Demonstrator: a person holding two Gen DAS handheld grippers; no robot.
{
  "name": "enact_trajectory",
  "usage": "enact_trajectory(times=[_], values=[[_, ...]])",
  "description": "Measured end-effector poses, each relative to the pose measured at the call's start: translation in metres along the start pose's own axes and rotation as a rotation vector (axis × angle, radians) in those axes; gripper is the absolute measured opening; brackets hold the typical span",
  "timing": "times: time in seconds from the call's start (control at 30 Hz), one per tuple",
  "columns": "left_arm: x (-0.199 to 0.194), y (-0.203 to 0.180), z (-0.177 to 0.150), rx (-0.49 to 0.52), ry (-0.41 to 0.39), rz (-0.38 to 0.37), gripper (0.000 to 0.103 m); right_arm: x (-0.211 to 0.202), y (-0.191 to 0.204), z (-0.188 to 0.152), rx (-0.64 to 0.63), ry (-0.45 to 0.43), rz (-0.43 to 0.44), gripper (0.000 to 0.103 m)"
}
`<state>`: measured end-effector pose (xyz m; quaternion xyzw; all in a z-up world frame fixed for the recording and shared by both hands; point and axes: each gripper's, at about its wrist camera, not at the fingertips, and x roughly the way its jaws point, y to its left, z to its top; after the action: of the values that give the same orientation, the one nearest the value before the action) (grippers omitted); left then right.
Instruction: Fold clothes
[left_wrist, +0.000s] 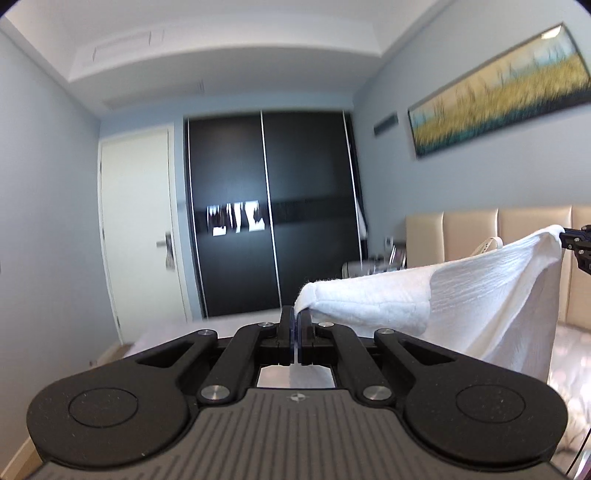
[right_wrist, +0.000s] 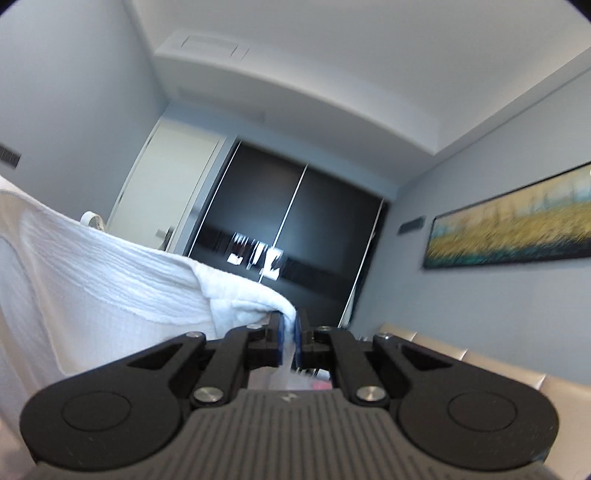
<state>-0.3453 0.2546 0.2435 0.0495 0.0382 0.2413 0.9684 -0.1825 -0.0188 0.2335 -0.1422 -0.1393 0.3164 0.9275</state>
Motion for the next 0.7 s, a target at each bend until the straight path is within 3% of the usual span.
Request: enact_trajectory(times=[0.17, 0.37, 0.53, 0.7], values=[[-0.036, 0.001, 0.04, -0.024, -0.112, -0.024, 0.0, -0.04, -0.014, 0.05, 0.011, -0.124, -0.077, 0.006], [-0.051, -0.002, 0.067, -0.003, -0.191, -0.021, 0.0, -0.041, -0.019, 0.075, 0.038, -0.159, -0.108, 0.007], [-0.04, 0.001, 0.078, 0.011, -0.191, 0.003, 0.0, -0.01, -0.009, 0.077, 0.029, -0.145, -0.112, 0.007], [0.002, 0.008, 0.063, 0.023, -0.091, 0.036, 0.0, 0.043, 0.005, 0.057, 0.016, -0.069, -0.075, 0.007]])
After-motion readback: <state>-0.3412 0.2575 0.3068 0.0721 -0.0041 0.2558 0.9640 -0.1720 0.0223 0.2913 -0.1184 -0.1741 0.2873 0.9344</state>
